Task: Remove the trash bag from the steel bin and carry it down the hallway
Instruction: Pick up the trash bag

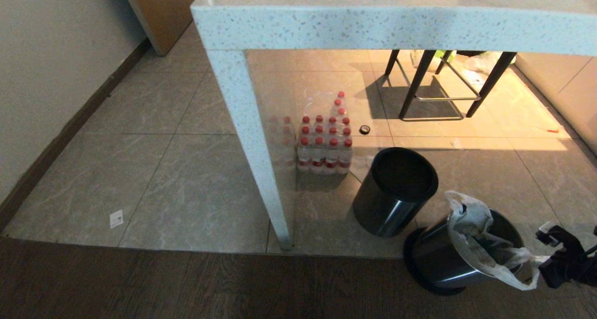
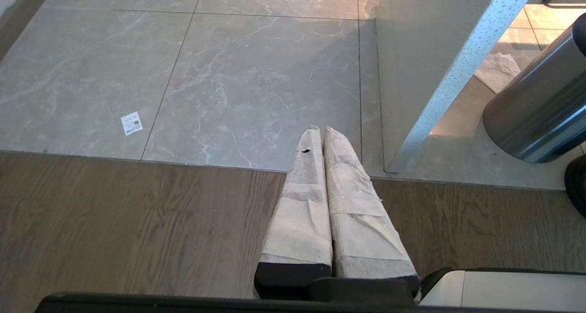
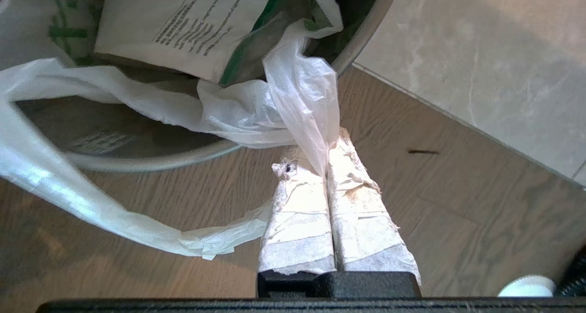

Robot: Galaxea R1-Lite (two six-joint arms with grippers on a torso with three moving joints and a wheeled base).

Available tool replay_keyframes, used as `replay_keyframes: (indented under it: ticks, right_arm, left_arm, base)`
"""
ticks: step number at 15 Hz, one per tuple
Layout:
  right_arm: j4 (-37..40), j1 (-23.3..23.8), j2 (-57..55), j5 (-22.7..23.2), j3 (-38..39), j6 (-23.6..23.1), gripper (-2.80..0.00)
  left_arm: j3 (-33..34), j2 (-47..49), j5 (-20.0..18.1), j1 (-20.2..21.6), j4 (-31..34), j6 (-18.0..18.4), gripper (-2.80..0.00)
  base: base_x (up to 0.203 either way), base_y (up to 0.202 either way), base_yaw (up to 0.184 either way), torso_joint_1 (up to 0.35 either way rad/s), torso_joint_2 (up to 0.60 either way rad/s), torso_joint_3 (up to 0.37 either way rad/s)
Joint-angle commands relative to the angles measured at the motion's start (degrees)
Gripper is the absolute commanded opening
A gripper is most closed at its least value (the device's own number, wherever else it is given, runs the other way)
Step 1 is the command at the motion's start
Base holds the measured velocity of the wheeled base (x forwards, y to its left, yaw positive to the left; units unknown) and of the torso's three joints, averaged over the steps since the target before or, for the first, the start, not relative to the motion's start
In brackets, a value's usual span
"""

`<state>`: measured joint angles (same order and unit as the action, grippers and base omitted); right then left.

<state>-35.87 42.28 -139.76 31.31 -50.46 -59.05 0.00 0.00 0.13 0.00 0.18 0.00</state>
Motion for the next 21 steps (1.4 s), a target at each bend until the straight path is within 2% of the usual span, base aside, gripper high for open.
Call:
replay_keyframes:
  ticks: [1,5,9,14,16,21]
  right_arm:
    - [0.70,-0.10,3.40,0.11,0.45,-0.44,-2.80]
    - [7.08,-3.19,12.30,1.09,6.00,-0.56,-2.80]
    - [7.13,-4.38,12.41,2.04,6.97,0.18,-2.80]
    - [6.79,-4.51,9.54,2.78,3.77,5.05,-2.80]
    - [6.22,-4.49,8.65,3.58,2.41,8.61,-2.80]
    - [4.76,-4.90,12.18,5.38,3.98,15.67,-2.80]
  left_arm:
    - [0.09,0.00,0.04,0.00,-0.01,0.00,-2.80]
    - [0.04,-0.05,0.04,0.00,-0.01,0.00,-2.80]
    - [0.05,-0.07,-0.03,0.00,-0.01,0.00,-2.80]
    - [0.09,0.00,0.04,0.00,-0.01,0.00,-2.80]
    - [0.05,-0.04,0.02,0.00,-0.01,0.00,-2.80]
    - [0.09,0.00,-0.05,0.00,-0.01,0.00,-2.80]
  base:
    - [0.000,0.000,0.000,0.000,0.00,0.000]
    - [0.000,0.000,0.000,0.000,0.00,0.000]
    - [0.000,0.000,0.000,0.000,0.00,0.000]
    - [0.000,0.000,0.000,0.000,0.00,0.000]
    - [0.000,0.000,0.000,0.000,0.00,0.000]
    - [0.000,0.000,0.000,0.000,0.00,0.000]
